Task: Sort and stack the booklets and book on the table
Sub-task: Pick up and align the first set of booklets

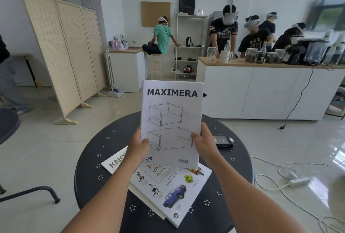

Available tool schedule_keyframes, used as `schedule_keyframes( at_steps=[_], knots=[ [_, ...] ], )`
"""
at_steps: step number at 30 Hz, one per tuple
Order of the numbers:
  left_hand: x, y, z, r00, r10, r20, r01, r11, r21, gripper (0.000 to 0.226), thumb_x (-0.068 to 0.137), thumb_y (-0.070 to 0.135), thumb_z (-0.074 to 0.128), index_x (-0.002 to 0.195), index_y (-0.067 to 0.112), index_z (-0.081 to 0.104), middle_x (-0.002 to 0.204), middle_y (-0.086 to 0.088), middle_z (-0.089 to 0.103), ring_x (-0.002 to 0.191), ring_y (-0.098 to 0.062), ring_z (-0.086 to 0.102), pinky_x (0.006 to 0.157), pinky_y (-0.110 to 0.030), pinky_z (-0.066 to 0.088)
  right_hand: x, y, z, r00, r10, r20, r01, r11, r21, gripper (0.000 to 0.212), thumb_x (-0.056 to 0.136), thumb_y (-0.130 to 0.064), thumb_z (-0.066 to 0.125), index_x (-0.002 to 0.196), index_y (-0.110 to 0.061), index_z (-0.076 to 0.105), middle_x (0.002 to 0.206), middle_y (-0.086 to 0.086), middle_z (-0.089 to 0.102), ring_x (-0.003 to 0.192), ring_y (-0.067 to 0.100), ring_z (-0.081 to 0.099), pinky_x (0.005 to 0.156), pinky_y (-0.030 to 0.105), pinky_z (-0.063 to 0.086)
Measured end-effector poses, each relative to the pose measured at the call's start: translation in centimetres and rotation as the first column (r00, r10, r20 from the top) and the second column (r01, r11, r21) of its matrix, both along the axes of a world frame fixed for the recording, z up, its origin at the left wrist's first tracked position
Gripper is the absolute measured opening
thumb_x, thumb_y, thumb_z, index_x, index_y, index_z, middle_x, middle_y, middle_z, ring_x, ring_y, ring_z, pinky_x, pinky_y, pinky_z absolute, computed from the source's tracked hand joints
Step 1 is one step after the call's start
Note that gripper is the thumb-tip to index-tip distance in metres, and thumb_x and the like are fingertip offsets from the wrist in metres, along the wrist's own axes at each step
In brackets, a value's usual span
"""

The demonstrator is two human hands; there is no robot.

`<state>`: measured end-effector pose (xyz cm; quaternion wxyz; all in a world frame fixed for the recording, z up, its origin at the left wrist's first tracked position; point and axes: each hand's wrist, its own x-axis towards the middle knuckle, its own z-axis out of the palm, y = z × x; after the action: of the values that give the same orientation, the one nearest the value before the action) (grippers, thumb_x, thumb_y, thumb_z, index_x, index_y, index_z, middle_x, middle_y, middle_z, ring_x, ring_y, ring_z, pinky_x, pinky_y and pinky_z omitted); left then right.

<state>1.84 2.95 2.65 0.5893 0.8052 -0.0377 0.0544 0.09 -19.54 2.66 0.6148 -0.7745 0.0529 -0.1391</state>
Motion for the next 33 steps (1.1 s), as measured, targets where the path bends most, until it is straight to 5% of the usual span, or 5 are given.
schedule_keyframes(
  at_steps=[3, 8, 15, 20, 33],
  knots=[
    [-0.2, -0.2, 0.1, 0.999, 0.027, 0.025, -0.027, 1.000, 0.016, 0.040, 0.098, 0.001, 0.043, 0.126, 0.027, 0.054, 0.112, 0.007, 0.064, 0.103, -0.018, 0.060, 0.087, -0.037, 0.052, -0.5, -0.2, -0.3, 1.000, -0.006, -0.005, 0.006, 1.000, 0.004, 0.024, 0.105, -0.005, 0.045, 0.122, -0.020, 0.053, 0.105, -0.016, 0.065, 0.093, 0.001, 0.061, 0.065, 0.020, 0.049],
    [0.0, -0.5, 0.8, 0.997, 0.029, 0.068, -0.027, 0.999, -0.041, 0.035, 0.097, 0.002, 0.045, 0.115, 0.031, 0.053, 0.106, 0.011, 0.064, 0.097, -0.011, 0.062, 0.064, -0.023, 0.050, -0.5, -0.2, 1.0, 0.998, -0.024, 0.061, 0.023, 1.000, 0.020, 0.028, 0.104, -0.002, 0.044, 0.119, -0.023, 0.054, 0.107, -0.016, 0.067, 0.097, 0.001, 0.062, 0.069, 0.021, 0.050],
    [-0.6, -0.3, -1.9, 0.998, 0.056, -0.016, -0.056, 0.997, 0.050, 0.040, 0.100, 0.007, 0.042, 0.132, 0.030, 0.047, 0.117, 0.009, 0.060, 0.106, -0.018, 0.056, 0.087, -0.035, 0.043, -1.1, -0.2, -0.8, 0.998, 0.044, -0.035, -0.047, 0.996, -0.078, 0.026, 0.105, -0.006, 0.042, 0.117, -0.026, 0.053, 0.113, -0.006, 0.068, 0.105, 0.020, 0.066, 0.079, 0.031, 0.057],
    [0.2, 0.1, -1.6, 0.999, 0.041, -0.001, -0.041, 0.995, 0.088, 0.043, 0.097, 0.003, 0.043, 0.128, 0.032, 0.049, 0.115, 0.010, 0.061, 0.105, -0.016, 0.057, 0.087, -0.035, 0.046, -1.1, 0.0, -1.1, 0.998, 0.016, -0.067, -0.022, 0.996, -0.089, 0.028, 0.105, -0.007, 0.042, 0.113, -0.030, 0.055, 0.103, -0.018, 0.067, 0.092, 0.002, 0.065, 0.059, 0.012, 0.049],
    [1.8, 0.2, -2.1, 0.994, -0.025, -0.109, 0.039, 0.990, 0.132, 0.048, 0.087, 0.003, 0.040, 0.117, 0.037, 0.054, 0.107, 0.017, 0.066, 0.101, -0.012, 0.062, 0.078, -0.035, 0.052, 1.6, -0.4, -1.5, 0.994, -0.030, -0.104, 0.024, 0.998, -0.062, 0.019, 0.104, -0.013, 0.047, 0.117, -0.023, 0.057, 0.100, -0.010, 0.066, 0.089, 0.013, 0.064, 0.068, 0.029, 0.049]
  ],
)
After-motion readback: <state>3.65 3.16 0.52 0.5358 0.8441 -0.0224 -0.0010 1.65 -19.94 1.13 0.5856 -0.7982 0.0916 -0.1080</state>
